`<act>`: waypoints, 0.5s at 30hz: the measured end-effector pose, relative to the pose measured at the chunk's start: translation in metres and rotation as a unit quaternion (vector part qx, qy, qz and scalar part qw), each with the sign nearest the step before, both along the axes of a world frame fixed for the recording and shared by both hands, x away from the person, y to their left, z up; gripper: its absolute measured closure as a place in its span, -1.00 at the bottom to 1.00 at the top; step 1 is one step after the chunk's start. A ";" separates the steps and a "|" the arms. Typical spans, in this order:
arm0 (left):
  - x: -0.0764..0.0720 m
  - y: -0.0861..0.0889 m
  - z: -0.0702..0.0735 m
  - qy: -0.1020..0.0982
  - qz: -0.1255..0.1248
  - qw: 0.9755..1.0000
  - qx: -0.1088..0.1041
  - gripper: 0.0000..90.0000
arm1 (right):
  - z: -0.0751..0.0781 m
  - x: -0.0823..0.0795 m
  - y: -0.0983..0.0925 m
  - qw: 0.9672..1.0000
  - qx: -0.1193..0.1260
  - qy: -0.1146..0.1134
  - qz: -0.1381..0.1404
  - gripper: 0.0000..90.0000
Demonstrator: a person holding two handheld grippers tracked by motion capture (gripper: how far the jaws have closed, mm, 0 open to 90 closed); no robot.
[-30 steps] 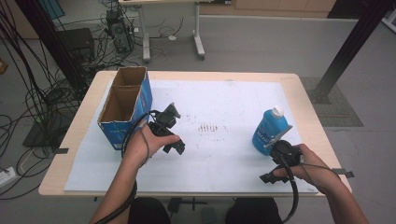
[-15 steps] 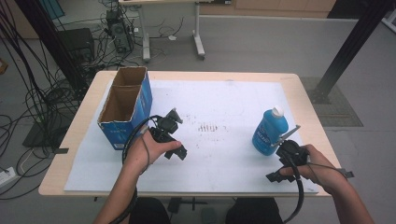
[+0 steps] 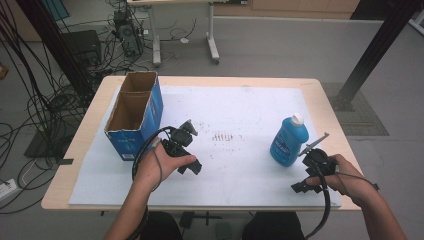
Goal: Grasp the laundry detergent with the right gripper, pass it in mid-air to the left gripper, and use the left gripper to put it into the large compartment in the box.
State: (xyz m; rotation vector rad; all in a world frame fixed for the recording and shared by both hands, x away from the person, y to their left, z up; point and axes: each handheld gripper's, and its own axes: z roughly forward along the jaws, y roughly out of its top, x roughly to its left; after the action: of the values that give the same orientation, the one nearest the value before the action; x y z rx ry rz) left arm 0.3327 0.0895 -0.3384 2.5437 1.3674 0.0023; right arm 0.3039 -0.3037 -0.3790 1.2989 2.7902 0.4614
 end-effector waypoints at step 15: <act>-0.003 -0.003 0.003 -0.002 -0.005 1.000 -0.006 -0.78 | -0.007 0.011 -0.010 0.999 0.001 -0.006 -0.032 -0.72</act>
State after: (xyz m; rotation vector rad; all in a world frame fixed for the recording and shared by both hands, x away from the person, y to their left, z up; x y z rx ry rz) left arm 0.3300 0.0865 -0.3358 2.5389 1.3495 -0.0013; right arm 0.3148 -0.3137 -0.3856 1.3754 2.7308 0.4685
